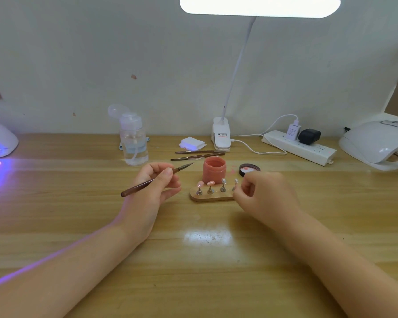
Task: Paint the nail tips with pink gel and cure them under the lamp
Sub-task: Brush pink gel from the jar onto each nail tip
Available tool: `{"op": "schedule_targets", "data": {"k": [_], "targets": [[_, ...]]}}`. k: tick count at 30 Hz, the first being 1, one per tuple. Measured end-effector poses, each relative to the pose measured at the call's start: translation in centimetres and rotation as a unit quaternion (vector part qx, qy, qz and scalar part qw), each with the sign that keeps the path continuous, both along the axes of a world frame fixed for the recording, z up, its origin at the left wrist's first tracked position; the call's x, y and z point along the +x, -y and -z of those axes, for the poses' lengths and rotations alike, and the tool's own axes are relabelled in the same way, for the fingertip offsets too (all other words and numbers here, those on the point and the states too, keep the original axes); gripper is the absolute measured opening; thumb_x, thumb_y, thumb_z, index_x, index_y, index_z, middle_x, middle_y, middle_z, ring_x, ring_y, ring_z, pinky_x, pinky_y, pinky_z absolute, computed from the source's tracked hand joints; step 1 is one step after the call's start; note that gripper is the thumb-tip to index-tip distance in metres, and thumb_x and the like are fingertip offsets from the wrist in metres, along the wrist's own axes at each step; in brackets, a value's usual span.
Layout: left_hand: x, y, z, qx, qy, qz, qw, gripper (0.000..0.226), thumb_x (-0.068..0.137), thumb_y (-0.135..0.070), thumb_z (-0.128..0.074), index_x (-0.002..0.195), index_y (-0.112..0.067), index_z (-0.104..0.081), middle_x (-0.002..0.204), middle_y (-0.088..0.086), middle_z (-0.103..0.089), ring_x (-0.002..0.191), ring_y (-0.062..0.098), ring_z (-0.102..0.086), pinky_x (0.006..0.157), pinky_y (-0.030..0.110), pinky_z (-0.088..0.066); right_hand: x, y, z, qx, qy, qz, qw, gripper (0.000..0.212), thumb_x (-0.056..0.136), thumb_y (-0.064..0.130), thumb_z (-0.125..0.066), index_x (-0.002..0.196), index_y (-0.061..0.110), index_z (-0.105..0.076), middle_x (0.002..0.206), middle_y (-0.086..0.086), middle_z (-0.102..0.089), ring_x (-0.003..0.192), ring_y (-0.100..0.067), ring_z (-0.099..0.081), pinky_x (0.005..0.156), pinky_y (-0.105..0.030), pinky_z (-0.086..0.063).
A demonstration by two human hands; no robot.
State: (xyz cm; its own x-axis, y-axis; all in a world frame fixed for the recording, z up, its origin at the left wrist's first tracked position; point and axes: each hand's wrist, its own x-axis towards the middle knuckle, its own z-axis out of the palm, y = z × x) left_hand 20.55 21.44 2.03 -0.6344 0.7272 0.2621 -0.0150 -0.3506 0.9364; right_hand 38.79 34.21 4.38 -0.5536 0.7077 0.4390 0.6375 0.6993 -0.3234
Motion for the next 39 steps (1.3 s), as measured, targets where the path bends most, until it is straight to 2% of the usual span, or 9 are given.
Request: {"op": "schedule_targets", "data": {"k": [6,9,12,14,18,24,30,34,39], "targets": [[0.1,-0.2,0.0,-0.005,0.002,0.008,1.000,0.014,0.099,-0.008,-0.050,0.097,-0.012,-0.063,0.089,0.005,-0.063,0.087,0.017,-0.063,0.088,0.042,-0.056,-1.6,0.9,1.1,0.028,0.035,-0.062,0.997,0.037,0.096,0.044,-0.047,0.068,0.021,-0.057,0.053,0.008,-0.043,0.061,-0.017,-0.046,0.050,-0.029,-0.029],[0.5,-0.6,-0.2,-0.008,0.015,0.021,1.000,0.011,0.099,-0.011,-0.051,0.099,-0.013,-0.062,0.092,0.005,-0.062,0.092,0.017,-0.063,0.089,0.043,-0.055,-2.5,1.5,1.8,0.038,0.046,-0.047,0.997,0.035,0.094,0.049,-0.045,0.085,0.026,-0.069,0.064,0.007,-0.056,0.073,-0.015,-0.054,0.053,-0.027,-0.032],[1.0,-1.1,-0.3,-0.009,0.027,0.036,0.999,0.010,0.099,-0.013,-0.051,0.100,-0.014,-0.061,0.095,0.005,-0.061,0.096,0.018,-0.061,0.087,0.042,-0.056,-3.3,1.7,2.1,0.039,0.058,-0.041,0.997,0.036,0.095,0.051,-0.043,0.092,0.029,-0.072,0.075,0.004,-0.065,0.082,-0.016,-0.057,0.054,-0.028,-0.031],[1.3,-1.3,-0.3,-0.008,0.027,0.049,0.998,0.010,0.099,-0.013,-0.051,0.101,-0.014,-0.060,0.095,0.005,-0.059,0.097,0.018,-0.060,0.087,0.041,-0.056,-3.7,1.6,2.2,0.037,0.061,-0.033,0.997,0.037,0.096,0.051,-0.042,0.093,0.029,-0.072,0.078,0.003,-0.065,0.082,-0.018,-0.058,0.054,-0.028,-0.029],[1.8,-1.3,-0.2,-0.005,0.015,0.062,0.998,0.009,0.099,-0.012,-0.051,0.102,-0.012,-0.059,0.094,0.004,-0.058,0.095,0.016,-0.061,0.093,0.048,-0.054,-3.8,1.1,2.3,0.021,0.054,-0.020,0.998,0.037,0.094,0.052,-0.045,0.089,0.028,-0.072,0.079,0.003,-0.065,0.082,-0.019,-0.058,0.057,-0.028,-0.036],[1.9,-1.3,-0.2,-0.005,0.016,0.055,0.998,0.009,0.098,-0.012,-0.052,0.102,-0.012,-0.059,0.095,0.005,-0.058,0.094,0.015,-0.061,0.094,0.050,-0.054,-3.9,0.8,2.4,0.007,0.040,-0.012,0.999,0.035,0.093,0.045,-0.047,0.082,0.023,-0.071,0.077,0.002,-0.065,0.079,-0.020,-0.058,0.060,-0.030,-0.042],[2.0,-1.1,-0.4,-0.008,0.019,0.056,0.998,0.010,0.099,-0.011,-0.051,0.104,-0.010,-0.059,0.096,0.007,-0.057,0.096,0.019,-0.060,0.094,0.049,-0.054,-3.7,0.8,2.4,0.030,0.044,-0.002,0.999,0.037,0.091,0.047,-0.045,0.079,0.023,-0.071,0.070,0.003,-0.064,0.074,-0.018,-0.059,0.053,-0.027,-0.034],[1.8,-0.8,-0.3,-0.006,0.022,0.042,0.999,0.010,0.098,-0.012,-0.050,0.101,-0.012,-0.060,0.096,0.007,-0.058,0.095,0.019,-0.060,0.086,0.039,-0.056,-2.7,0.9,2.4,0.085,0.054,0.014,0.995,0.039,0.087,0.050,-0.048,0.073,0.020,-0.070,0.063,0.003,-0.062,0.067,-0.017,-0.058,0.047,-0.024,-0.029],[1.7,-0.6,-0.4,-0.010,0.027,0.035,0.999,0.010,0.098,-0.013,-0.051,0.101,-0.012,-0.060,0.097,0.008,-0.060,0.094,0.017,-0.061,0.090,0.045,-0.055,-1.8,0.0,2.0,0.077,0.062,0.044,0.994,0.040,0.090,0.053,-0.046,0.084,0.023,-0.071,0.068,0.004,-0.064,0.073,-0.017,-0.058,0.050,-0.025,-0.031]]}}
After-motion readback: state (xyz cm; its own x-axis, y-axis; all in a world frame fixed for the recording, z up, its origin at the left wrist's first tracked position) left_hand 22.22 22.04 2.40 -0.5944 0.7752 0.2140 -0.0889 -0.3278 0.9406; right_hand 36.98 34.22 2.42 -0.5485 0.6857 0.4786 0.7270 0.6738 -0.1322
